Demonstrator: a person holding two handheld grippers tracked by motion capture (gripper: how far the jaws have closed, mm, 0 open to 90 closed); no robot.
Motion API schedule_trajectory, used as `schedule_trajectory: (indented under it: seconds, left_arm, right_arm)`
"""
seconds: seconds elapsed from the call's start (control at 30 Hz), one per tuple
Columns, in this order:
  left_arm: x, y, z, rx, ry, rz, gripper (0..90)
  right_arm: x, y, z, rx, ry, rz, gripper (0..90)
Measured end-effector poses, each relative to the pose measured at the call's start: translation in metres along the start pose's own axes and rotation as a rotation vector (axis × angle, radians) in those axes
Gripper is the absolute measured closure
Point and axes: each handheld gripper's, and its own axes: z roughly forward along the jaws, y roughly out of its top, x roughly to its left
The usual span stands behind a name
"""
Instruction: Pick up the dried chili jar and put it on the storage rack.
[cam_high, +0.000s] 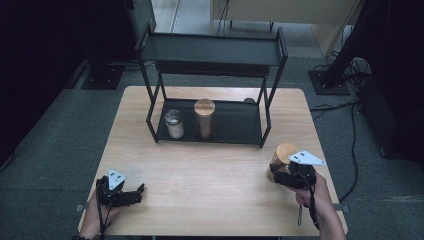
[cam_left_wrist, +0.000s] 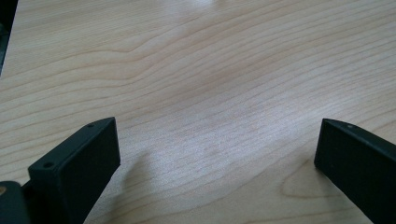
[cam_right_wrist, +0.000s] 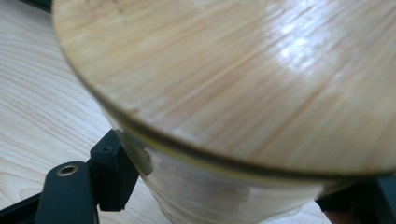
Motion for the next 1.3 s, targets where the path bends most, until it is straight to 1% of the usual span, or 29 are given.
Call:
schedule_trajectory:
  seconds: [0.3,0.47,0.9,1.03,1.17,1.3]
  left_arm:
    - [0.000,0.000,0.000,-0.002,-0.002,0.002,0.6]
    - [0.000,0.000,0.000,0.000,-0.002,0.003,0.6]
    - [0.001,0.000,0.000,-0.002,-0.007,0.001,0.5]
    - [0.001,0.000,-0.001,-0.004,-0.008,0.000,0.6]
    - [0.001,0.000,-0.001,-0.002,-0.006,0.005,0.6]
    - [0.001,0.000,-0.001,-0.003,-0.008,0.001,0.5]
  right_arm:
    - [0.011,0.007,0.008,0.001,0.013,-0.014,24.4]
    - [0.017,0.012,0.012,0.006,0.020,-0.010,24.5]
    - [0.033,0.025,0.025,0.013,0.034,-0.033,24.6]
    - [0.038,0.029,0.029,0.015,0.037,-0.037,24.6]
    - [0.043,0.032,0.033,0.014,0.038,-0.051,24.6]
    - [0.047,0.037,0.037,0.017,0.033,-0.050,24.5]
